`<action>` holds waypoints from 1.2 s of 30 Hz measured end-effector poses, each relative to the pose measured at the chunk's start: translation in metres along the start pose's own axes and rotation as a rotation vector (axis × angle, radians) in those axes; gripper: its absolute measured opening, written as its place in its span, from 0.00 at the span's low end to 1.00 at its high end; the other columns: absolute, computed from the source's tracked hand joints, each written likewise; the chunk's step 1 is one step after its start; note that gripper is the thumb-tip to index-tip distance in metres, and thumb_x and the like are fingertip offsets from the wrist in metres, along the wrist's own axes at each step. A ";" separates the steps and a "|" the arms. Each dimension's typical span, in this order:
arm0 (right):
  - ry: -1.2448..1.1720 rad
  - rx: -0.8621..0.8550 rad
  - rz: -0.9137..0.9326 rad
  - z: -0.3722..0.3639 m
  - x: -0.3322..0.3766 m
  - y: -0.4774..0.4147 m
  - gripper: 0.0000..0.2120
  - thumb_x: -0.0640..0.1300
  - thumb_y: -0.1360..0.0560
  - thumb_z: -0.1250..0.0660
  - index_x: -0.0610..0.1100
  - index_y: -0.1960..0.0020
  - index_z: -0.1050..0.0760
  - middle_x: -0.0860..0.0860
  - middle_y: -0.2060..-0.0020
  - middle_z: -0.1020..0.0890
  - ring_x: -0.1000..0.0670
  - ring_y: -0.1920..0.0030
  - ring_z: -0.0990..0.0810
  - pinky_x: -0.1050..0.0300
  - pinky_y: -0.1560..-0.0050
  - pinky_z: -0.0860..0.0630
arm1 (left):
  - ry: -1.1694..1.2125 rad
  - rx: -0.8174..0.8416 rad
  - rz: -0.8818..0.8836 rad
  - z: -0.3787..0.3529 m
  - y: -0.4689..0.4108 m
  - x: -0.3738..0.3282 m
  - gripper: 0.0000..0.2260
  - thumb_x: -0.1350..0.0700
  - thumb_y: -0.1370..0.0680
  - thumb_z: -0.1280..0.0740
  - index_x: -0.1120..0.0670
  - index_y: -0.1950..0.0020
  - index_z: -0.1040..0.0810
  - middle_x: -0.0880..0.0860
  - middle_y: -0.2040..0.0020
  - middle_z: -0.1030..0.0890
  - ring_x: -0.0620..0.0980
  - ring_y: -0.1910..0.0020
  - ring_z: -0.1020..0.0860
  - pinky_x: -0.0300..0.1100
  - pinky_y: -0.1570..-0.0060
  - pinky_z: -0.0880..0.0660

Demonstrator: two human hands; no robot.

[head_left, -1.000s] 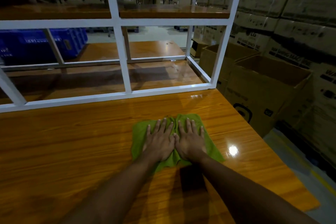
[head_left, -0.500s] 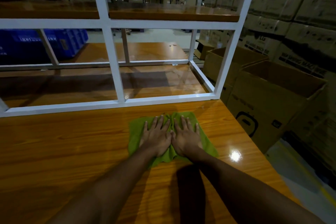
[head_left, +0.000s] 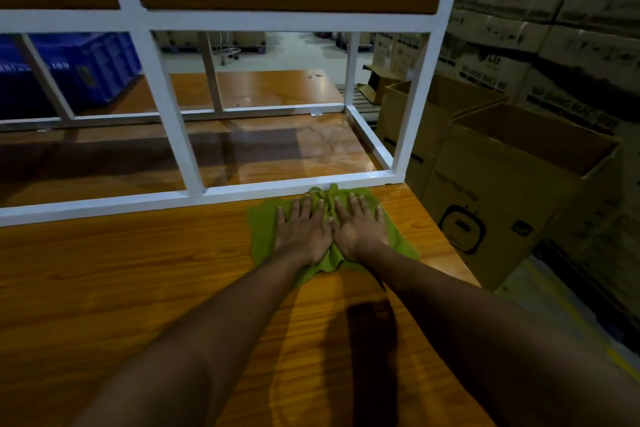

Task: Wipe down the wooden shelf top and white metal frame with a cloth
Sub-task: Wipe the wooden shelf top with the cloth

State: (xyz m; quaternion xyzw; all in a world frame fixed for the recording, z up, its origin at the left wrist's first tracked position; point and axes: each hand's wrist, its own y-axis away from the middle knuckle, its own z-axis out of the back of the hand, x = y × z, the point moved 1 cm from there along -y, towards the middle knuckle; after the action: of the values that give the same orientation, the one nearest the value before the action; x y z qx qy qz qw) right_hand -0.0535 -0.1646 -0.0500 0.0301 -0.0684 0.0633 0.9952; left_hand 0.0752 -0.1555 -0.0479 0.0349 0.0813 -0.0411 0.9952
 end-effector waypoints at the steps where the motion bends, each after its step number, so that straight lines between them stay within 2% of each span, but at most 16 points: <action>1: 0.004 -0.001 -0.016 0.002 -0.008 -0.001 0.29 0.61 0.18 0.59 0.53 0.19 0.56 0.47 0.20 0.56 0.45 0.20 0.59 0.38 0.24 0.62 | 0.010 -0.001 -0.003 -0.001 -0.004 -0.009 0.27 0.41 0.17 0.57 0.47 0.19 0.54 0.51 0.19 0.56 0.54 0.20 0.57 0.61 0.25 0.59; 6: 0.003 -0.018 -0.113 0.006 -0.052 0.000 0.30 0.63 0.18 0.60 0.54 0.19 0.56 0.47 0.20 0.56 0.45 0.20 0.59 0.38 0.24 0.61 | 0.011 0.012 -0.060 -0.005 -0.019 -0.052 0.27 0.42 0.17 0.57 0.50 0.19 0.53 0.52 0.19 0.56 0.54 0.20 0.57 0.62 0.25 0.59; 11: -0.024 -0.036 -0.244 0.011 -0.089 0.014 0.31 0.64 0.18 0.59 0.53 0.19 0.56 0.46 0.20 0.56 0.45 0.20 0.59 0.38 0.24 0.58 | 0.016 -0.010 -0.209 -0.009 -0.028 -0.088 0.27 0.44 0.17 0.56 0.52 0.19 0.51 0.53 0.18 0.53 0.55 0.20 0.55 0.63 0.25 0.57; 19: 0.001 -0.049 -0.338 0.012 -0.075 0.003 0.34 0.66 0.20 0.59 0.50 0.19 0.54 0.42 0.20 0.55 0.42 0.21 0.58 0.36 0.24 0.58 | 0.035 -0.007 -0.265 -0.013 -0.037 -0.072 0.26 0.45 0.16 0.57 0.52 0.19 0.50 0.51 0.18 0.53 0.52 0.20 0.55 0.60 0.24 0.58; 25: 0.000 -0.037 -0.232 0.004 -0.014 -0.005 0.34 0.66 0.20 0.57 0.50 0.19 0.54 0.42 0.20 0.55 0.41 0.21 0.58 0.36 0.24 0.62 | 0.014 -0.041 -0.207 -0.009 -0.027 -0.004 0.26 0.43 0.17 0.57 0.48 0.19 0.51 0.49 0.18 0.52 0.50 0.20 0.54 0.58 0.24 0.57; 31: 0.023 -0.001 -0.105 -0.004 0.051 0.003 0.35 0.66 0.20 0.57 0.50 0.19 0.56 0.42 0.20 0.56 0.41 0.21 0.59 0.34 0.25 0.62 | -0.024 -0.029 -0.109 0.003 0.003 0.066 0.28 0.38 0.18 0.59 0.45 0.19 0.53 0.48 0.19 0.55 0.51 0.20 0.54 0.59 0.24 0.57; 36: 0.053 0.025 -0.025 -0.007 0.077 0.025 0.34 0.65 0.20 0.58 0.51 0.19 0.56 0.43 0.20 0.56 0.42 0.21 0.59 0.35 0.25 0.62 | -0.037 -0.045 -0.047 0.003 0.040 0.087 0.28 0.39 0.18 0.57 0.48 0.19 0.51 0.50 0.18 0.54 0.52 0.20 0.54 0.60 0.24 0.56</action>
State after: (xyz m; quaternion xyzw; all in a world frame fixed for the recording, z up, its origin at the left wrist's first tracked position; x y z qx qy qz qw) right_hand 0.0197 -0.1299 -0.0452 0.0418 -0.0407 0.0524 0.9969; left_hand 0.1646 -0.1222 -0.0564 0.0101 0.0646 -0.0635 0.9958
